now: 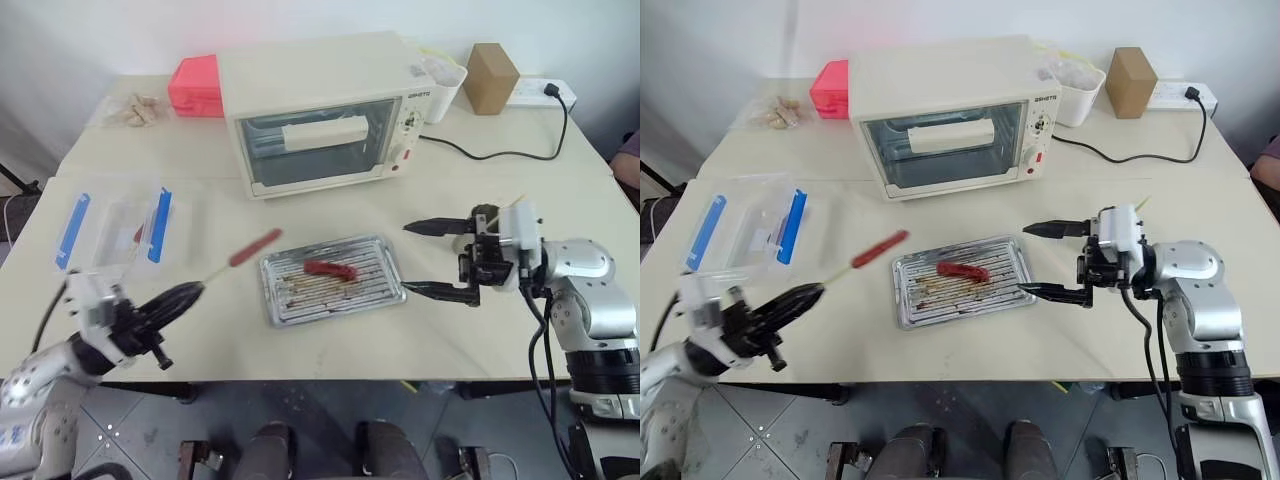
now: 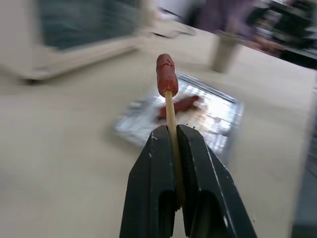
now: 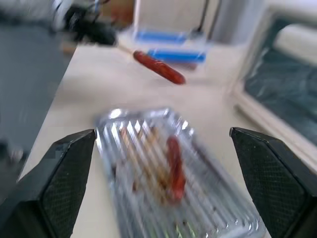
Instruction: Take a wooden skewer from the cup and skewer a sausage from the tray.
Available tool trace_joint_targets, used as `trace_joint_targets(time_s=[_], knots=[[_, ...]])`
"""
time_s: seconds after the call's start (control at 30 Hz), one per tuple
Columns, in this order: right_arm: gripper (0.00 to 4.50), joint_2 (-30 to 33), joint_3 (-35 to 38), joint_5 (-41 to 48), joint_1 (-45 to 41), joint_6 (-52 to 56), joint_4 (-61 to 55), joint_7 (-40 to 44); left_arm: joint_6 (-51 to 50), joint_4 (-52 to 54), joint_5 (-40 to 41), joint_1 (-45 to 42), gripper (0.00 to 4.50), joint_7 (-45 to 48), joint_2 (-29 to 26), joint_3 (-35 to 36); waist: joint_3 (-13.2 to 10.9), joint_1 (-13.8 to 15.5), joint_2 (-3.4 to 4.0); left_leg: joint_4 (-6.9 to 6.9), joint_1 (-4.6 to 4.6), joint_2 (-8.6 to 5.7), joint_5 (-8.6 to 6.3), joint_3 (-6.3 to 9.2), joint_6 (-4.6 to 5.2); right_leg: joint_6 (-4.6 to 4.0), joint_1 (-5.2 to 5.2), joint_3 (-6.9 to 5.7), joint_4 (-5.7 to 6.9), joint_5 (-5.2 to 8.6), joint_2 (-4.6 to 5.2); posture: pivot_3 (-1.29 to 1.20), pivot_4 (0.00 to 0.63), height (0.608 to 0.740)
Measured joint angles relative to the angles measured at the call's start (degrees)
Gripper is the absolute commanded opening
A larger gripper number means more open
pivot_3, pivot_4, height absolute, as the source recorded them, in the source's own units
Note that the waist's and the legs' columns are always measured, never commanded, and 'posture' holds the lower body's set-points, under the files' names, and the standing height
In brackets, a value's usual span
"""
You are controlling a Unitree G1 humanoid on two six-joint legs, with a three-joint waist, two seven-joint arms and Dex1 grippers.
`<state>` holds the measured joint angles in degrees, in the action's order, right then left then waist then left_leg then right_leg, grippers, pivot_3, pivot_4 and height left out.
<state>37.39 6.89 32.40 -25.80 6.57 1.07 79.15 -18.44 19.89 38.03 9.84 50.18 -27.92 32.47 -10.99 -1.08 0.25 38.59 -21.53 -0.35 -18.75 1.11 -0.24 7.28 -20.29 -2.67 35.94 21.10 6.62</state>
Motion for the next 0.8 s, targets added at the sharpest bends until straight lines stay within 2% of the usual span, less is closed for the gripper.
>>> trace_joint_targets(time_s=[0.23,0.33,0.43,0.57,0.8], knots=[[4.49,-3.7,0.3,1.1,4.9,-3.2,-4.5,-1.5,4.7,5.1,-0.2,1.6,0.00,-19.1,8.7,9.2,0.0,1.1,-0.01,0.08,0.10,-0.01,-0.01,-0.09,-0.02,0.00,0.00,0.03,-0.02,0.00,-0.04,0.00,0.150,0.740],[4.49,-3.7,0.2,1.1,5.8,-3.4,-5.7,-2.3,3.7,5.1,-0.5,-1.6,0.00,-29.1,8.9,11.6,0.0,1.5,-0.08,0.10,0.10,-0.01,-0.01,-0.06,-0.02,0.00,0.01,0.01,0.00,0.00,-0.06,0.00,0.150,0.740],[4.49,-3.7,-0.1,1.1,6.3,-3.4,-5.8,-2.2,-0.4,3.5,-2.7,-6.0,0.00,-35.1,3.9,10.5,0.1,1.8,-0.10,0.10,0.11,-0.05,-0.01,-0.08,-0.02,0.00,0.00,0.03,0.03,0.00,-0.12,0.00,0.150,0.740],[4.49,-3.7,-0.7,1.1,6.0,-3.0,-6.6,-1.6,-4.8,-3.5,-5.2,-12.3,0.00,-35.9,-3.0,6.1,0.1,1.8,-0.10,0.01,0.14,-0.10,-0.01,-0.11,-0.02,0.00,-0.01,0.05,0.06,0.00,-0.15,0.00,0.150,0.740],[4.49,-3.1,-1.2,1.6,8.2,-3.1,-10.7,-1.1,-4.6,-15.1,-10.7,-14.8,0.00,-35.4,-6.1,2.6,0.1,0.9,-0.15,-0.42,0.12,-0.03,-0.01,-0.15,-0.04,0.00,-0.18,-0.15,0.03,0.00,-0.11,0.00,0.150,0.740]])
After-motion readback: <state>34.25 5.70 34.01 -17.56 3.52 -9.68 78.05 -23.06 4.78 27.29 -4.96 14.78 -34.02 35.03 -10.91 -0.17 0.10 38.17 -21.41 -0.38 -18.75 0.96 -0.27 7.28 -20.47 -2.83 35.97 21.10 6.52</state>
